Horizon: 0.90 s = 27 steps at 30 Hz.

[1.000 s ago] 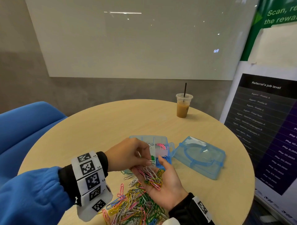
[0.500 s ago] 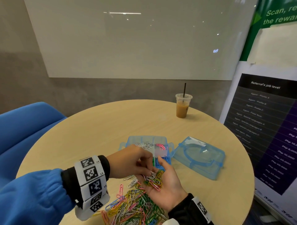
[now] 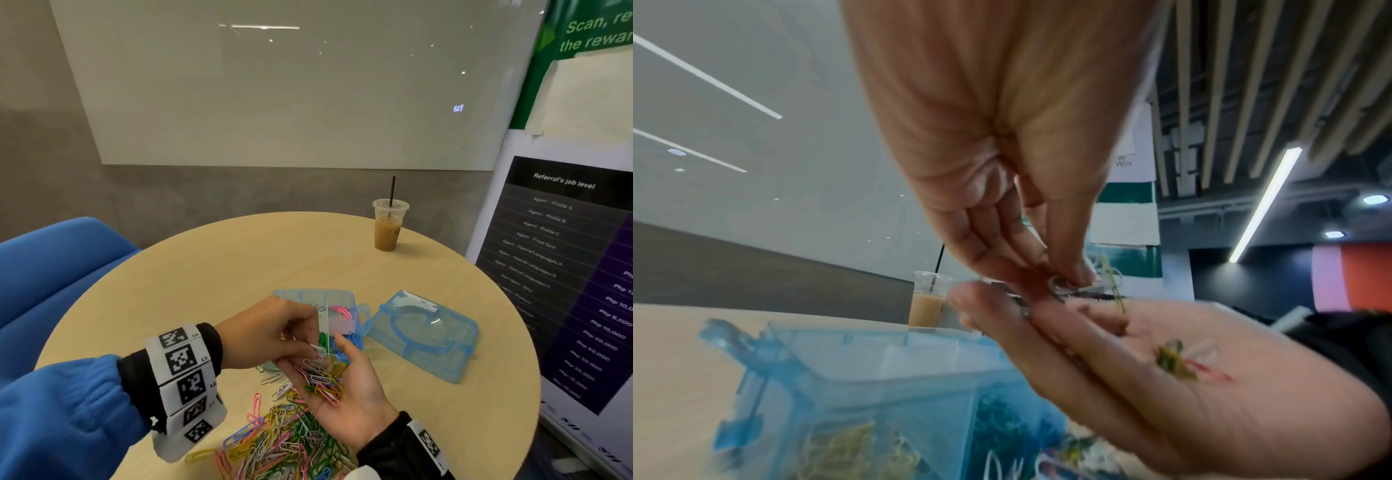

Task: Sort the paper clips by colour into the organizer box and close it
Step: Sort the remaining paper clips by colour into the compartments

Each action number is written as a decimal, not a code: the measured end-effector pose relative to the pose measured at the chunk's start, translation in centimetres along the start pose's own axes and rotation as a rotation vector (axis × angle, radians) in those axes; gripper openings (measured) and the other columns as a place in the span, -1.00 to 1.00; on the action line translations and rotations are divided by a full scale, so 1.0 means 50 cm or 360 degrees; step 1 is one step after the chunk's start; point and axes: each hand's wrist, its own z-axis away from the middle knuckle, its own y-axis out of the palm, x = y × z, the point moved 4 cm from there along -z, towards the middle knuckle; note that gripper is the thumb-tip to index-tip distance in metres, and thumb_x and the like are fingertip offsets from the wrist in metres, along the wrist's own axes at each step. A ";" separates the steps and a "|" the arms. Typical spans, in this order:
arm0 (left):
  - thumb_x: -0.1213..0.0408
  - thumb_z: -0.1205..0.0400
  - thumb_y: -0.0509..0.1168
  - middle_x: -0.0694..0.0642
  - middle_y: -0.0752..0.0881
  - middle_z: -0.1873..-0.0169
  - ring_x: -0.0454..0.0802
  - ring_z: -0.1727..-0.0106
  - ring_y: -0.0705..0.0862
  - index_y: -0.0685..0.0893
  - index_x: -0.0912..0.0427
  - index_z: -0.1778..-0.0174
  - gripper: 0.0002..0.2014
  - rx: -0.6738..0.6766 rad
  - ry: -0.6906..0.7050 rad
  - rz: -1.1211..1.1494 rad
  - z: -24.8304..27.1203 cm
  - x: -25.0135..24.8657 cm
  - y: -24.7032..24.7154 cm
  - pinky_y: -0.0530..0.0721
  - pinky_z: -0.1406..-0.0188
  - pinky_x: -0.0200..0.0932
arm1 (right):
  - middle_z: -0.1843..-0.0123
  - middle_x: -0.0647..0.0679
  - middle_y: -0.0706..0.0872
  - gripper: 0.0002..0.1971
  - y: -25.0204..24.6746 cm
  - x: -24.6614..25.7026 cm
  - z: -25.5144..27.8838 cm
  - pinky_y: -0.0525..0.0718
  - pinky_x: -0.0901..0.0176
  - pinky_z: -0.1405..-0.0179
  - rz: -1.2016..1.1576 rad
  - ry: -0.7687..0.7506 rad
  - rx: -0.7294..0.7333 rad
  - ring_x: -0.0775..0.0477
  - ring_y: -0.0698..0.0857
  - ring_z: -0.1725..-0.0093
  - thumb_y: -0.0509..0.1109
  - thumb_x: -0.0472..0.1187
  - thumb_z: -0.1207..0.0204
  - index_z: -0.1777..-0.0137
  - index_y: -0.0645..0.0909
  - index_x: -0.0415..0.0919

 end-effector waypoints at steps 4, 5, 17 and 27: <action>0.32 -0.58 0.46 0.00 0.78 0.26 -0.07 0.22 0.76 0.66 0.04 0.17 -0.88 0.0031 -0.0053 0.0159 -0.004 0.012 -0.019 0.73 0.05 0.08 | -0.22 -0.56 0.67 -0.32 0.004 -0.002 0.002 0.69 -0.23 -0.19 0.0035 0.0021 0.0046 -0.49 0.71 -0.21 0.15 0.09 -0.69 -0.11 0.67 -0.67; 0.31 -0.58 0.46 0.03 0.78 0.25 -0.02 0.21 0.75 0.67 0.01 0.16 -0.88 0.0049 -0.0047 0.0158 -0.005 0.012 -0.024 0.73 0.04 0.10 | -0.24 -0.57 0.66 -0.31 0.004 -0.002 0.002 0.70 -0.25 -0.15 0.0030 0.0027 0.0059 -0.50 0.71 -0.21 0.15 0.10 -0.69 -0.13 0.65 -0.67; 0.25 -0.64 0.40 -0.12 0.82 0.09 -0.23 0.18 0.65 0.84 -0.02 -0.07 -0.84 0.0340 0.0048 -0.0316 -0.017 -0.003 -0.045 0.46 0.21 -0.53 | -0.29 -0.50 0.66 -0.33 -0.005 -0.003 -0.007 0.67 -0.14 -0.21 0.0050 0.0074 0.0084 -0.41 0.67 -0.31 0.08 0.12 -0.72 -0.25 0.64 -0.57; 0.29 -0.59 0.45 0.00 0.85 0.19 -0.31 0.29 0.73 0.85 0.05 -0.01 -0.87 -0.0001 -0.0216 -0.0103 -0.069 0.067 -0.099 0.64 0.24 -0.44 | -0.25 -0.57 0.65 -0.30 -0.007 -0.003 -0.014 0.71 -0.32 -0.04 -0.0052 0.0098 0.0121 -0.55 0.70 -0.18 0.08 0.08 -0.73 -0.21 0.60 -0.69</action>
